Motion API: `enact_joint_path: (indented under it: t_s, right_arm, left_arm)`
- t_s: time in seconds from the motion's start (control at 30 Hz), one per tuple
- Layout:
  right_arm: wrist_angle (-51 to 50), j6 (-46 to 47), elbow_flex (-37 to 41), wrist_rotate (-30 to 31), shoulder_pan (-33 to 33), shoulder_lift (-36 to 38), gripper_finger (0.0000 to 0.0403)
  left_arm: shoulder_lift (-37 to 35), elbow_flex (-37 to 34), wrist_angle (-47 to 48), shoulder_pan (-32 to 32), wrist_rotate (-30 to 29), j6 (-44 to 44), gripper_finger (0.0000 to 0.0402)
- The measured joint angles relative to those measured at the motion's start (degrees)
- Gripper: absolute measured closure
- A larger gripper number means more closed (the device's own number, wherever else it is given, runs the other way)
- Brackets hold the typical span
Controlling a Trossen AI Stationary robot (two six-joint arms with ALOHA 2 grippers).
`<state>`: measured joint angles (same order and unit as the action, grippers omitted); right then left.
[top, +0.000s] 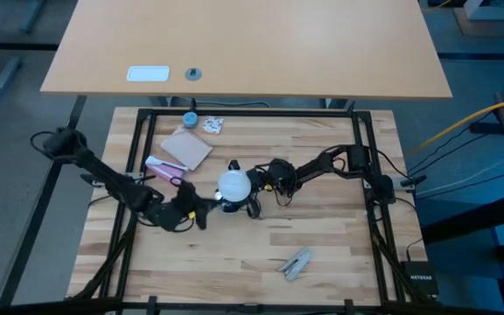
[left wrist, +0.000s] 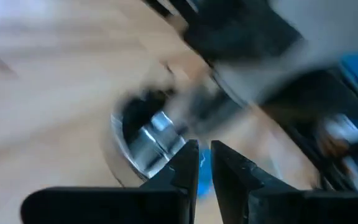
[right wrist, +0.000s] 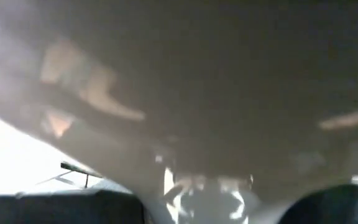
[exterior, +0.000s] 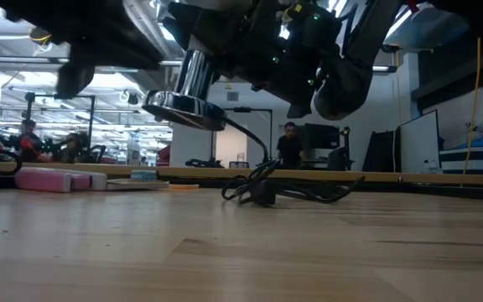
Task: Screw lightbulb
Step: Remove the lightbulb from the lamp
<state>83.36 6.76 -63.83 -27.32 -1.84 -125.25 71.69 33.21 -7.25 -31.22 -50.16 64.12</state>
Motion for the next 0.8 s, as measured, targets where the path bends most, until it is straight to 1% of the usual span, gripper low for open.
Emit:
enact_joint_path:
  t_s: [0.1,0.2,0.3,0.37,0.5,0.57,0.67,0.73,0.8]
  right_arm:
    - [0.0,0.0,0.0,-0.2,0.0,0.0,0.0237]
    - [0.0,0.0,0.0,-0.2,-0.1,0.0,0.0237]
    - [0.1,0.0,0.0,-0.2,-0.1,0.0,0.0237]
    - [0.1,0.0,0.0,-0.2,-0.1,0.0,0.0237]
    - [0.1,-0.1,0.0,-0.2,-0.1,0.0,0.0237]
    - [0.1,-0.1,0.0,-0.1,-0.1,0.0,0.0237]
    - [0.1,-0.2,0.0,0.2,-0.1,0.0,0.0237]
    - [0.1,-0.8,0.0,0.5,-0.1,0.0,0.0237]
    - [0.1,-1.1,0.0,0.8,-0.1,0.0,0.0237]
  left_arm:
    - [-0.5,0.0,0.2,-1.7,7.9,0.0,0.0367]
    - [-0.3,0.0,0.7,-3.0,14.3,0.4,0.0363]
    - [0.2,0.0,1.0,-4.3,17.4,0.5,0.0346]
    - [0.7,0.0,0.7,-4.9,18.0,0.6,0.0325]
    - [2.4,0.0,0.9,-5.2,18.1,2.8,0.0269]
    - [3.4,0.0,0.8,-4.9,17.7,5.1,0.0244]
    - [4.9,0.0,0.6,-3.9,15.5,12.5,0.0219]
    - [6.1,0.0,0.6,-3.4,13.0,18.5,0.0211]
    - [7.6,0.0,0.4,-2.9,11.2,22.4,0.0207]
